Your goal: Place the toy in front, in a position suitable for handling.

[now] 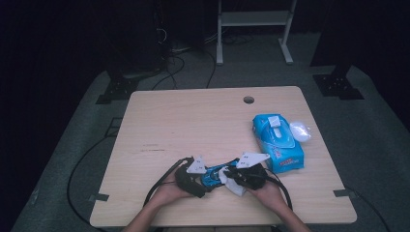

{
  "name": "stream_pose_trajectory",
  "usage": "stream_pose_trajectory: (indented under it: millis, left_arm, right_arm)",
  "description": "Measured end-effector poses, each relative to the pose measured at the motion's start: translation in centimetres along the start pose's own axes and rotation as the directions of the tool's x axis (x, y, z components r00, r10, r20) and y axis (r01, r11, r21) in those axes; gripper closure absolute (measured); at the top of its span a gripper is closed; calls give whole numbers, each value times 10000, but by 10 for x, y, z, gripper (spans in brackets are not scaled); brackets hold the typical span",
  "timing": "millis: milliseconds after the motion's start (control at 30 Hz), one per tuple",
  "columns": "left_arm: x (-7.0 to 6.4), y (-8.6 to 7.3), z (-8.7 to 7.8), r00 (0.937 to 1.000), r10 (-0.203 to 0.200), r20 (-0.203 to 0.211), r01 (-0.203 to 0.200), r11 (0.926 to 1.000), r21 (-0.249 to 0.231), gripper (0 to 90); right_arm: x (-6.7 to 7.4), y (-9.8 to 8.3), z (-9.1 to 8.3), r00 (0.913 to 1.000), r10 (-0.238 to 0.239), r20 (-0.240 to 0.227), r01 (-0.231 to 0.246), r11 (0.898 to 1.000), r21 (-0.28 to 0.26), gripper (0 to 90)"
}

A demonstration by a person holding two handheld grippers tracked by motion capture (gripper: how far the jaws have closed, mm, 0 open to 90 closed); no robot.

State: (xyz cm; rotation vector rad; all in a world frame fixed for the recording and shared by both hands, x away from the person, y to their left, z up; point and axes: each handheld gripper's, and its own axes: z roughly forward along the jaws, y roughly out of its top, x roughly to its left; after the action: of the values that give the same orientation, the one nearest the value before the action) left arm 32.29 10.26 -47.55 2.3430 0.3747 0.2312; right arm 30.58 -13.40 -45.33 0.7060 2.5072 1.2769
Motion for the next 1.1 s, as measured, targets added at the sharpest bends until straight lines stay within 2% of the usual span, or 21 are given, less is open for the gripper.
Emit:
stream_pose_trajectory:
  millis: [33,133,167,233,267,367,433,500,600,667,733,800,867,933,1067,1100]
  left_arm:
    - [0,0,0,10000,5,-23,-5,10000,-7,254]
    - [0,-1,0,10000,6,-15,-7,10000,-53,254]
    - [0,-1,0,10000,-1,-3,1,10000,-77,254]
    - [1,-2,0,10000,28,21,-28,10000,-90,254]
    - [0,-2,-1,10000,30,18,-30,9999,-108,253]
    - [0,-5,-3,9999,-67,76,67,9999,-86,224]
    - [2,-5,-4,9998,-18,174,19,10000,-55,244]
    - [1,-4,-4,9999,-14,147,13,10000,48,247]
    - [0,-4,-4,10000,-46,77,46,10000,-16,248]
    - [0,-4,-5,10000,20,75,-20,10000,26,249]
    - [0,-5,-5,10000,42,78,-42,10000,-2,250]
    - [0,-5,-4,10000,4,66,-4,10000,-69,250]
    - [0,-4,-3,10000,5,77,-4,10000,-80,250]
    - [0,-4,-3,10000,-2,69,3,10000,-61,250]
    - [1,-5,-5,10000,-33,68,33,10000,-72,250]
    - [1,-6,-5,9999,67,98,-67,10000,-8,251]
  right_arm:
    - [2,3,4,9997,-210,-120,211,9998,11,840]
    - [7,11,14,9973,-321,-653,323,9995,26,841]
    - [12,13,19,9957,-534,-758,541,9985,77,840]
    - [21,19,23,9904,-1256,-586,1283,9907,454,840]
    - [22,21,22,9887,-1397,-535,1427,9881,567,840]
    - [10,18,14,9940,-900,-620,938,9938,603,840]
    - [8,17,13,9947,-890,-522,922,9938,627,840]
    - [9,17,14,9940,-819,-722,864,9944,614,841]
    - [18,21,27,9872,-1074,-1183,1168,9903,754,842]
    - [27,27,37,9815,-1482,-1212,1590,9837,845,842]
    - [30,32,41,9786,-1605,-1290,1750,9784,1100,842]
    - [26,34,40,9782,-1564,-1363,1739,9764,1277,842]
    - [18,33,36,9822,-1340,-1315,1511,9799,1306,844]
    - [18,34,38,9843,-1163,-1330,1344,9815,1363,845]
    - [30,42,58,9759,-1423,-1652,1662,9759,1412,845]
    - [32,45,61,9723,-1557,-1744,1823,9720,1484,845]
